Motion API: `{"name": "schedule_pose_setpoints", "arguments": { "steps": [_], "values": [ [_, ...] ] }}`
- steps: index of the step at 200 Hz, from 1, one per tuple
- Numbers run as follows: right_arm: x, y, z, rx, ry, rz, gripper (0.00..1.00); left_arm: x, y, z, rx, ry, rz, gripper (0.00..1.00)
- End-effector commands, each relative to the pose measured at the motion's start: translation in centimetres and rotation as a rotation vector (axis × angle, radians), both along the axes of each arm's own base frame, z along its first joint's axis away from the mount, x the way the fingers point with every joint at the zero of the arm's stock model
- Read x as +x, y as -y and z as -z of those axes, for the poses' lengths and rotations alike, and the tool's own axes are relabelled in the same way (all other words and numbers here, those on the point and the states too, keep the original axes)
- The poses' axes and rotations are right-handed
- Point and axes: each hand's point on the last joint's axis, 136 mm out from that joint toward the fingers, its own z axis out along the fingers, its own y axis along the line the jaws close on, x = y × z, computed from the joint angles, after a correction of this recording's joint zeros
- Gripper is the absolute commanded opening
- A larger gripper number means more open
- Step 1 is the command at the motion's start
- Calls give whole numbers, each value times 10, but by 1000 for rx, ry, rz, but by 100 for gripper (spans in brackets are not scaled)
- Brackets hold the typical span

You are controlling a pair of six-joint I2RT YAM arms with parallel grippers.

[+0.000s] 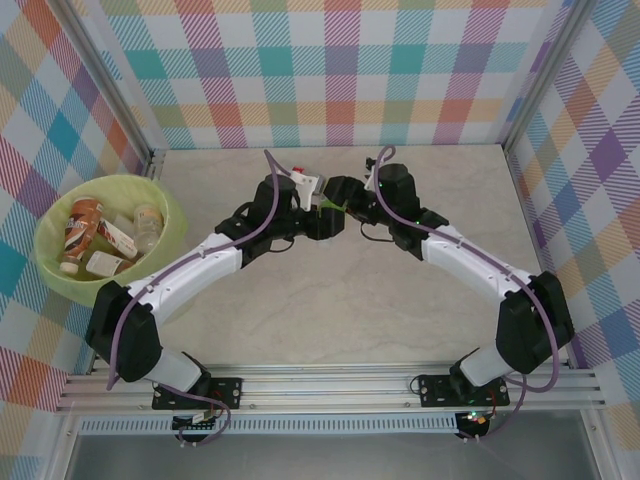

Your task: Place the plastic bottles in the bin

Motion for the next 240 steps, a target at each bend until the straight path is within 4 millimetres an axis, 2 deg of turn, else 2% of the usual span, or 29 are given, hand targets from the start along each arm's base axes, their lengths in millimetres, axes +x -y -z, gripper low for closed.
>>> {"name": "schedule_pose_setpoints", "arguments": {
  "steps": [1, 20, 65, 108, 120, 131, 158, 193, 203, 212, 240],
  "values": [
    [-19, -9, -34, 71, 62, -71, 66, 12, 2, -12, -18, 60, -25, 49],
    [-23, -8, -39, 77, 75, -80, 73, 11, 0, -13, -24, 70, -32, 47],
    [-28, 3, -45, 64, 94, -54, 80, 9, -6, -12, -31, 66, -61, 44],
    [-32, 43, -45, -53, 169, 87, 95, 11, -25, -13, 1, 73, -154, 44],
    [-33, 57, -44, -105, 197, 134, 100, 10, -33, -19, 7, 93, -183, 44],
    [-33, 69, -45, -151, 221, 178, 100, 10, -40, -25, 20, 110, -211, 44],
    [-33, 95, -43, -235, 254, 279, 100, 8, -64, -49, 56, 169, -296, 44],
    [-32, 117, -31, -317, 241, 364, 100, -1, -105, -95, 99, 289, -425, 43],
    [-31, 118, -29, -326, 238, 365, 100, -4, -120, -109, 134, 330, -473, 43],
    [-31, 118, -26, -332, 233, 367, 100, -7, -136, -113, 199, 340, -515, 43],
    [-28, 117, -19, -340, 216, 365, 100, -15, -195, -143, 380, 416, -720, 44]
  ]
}}
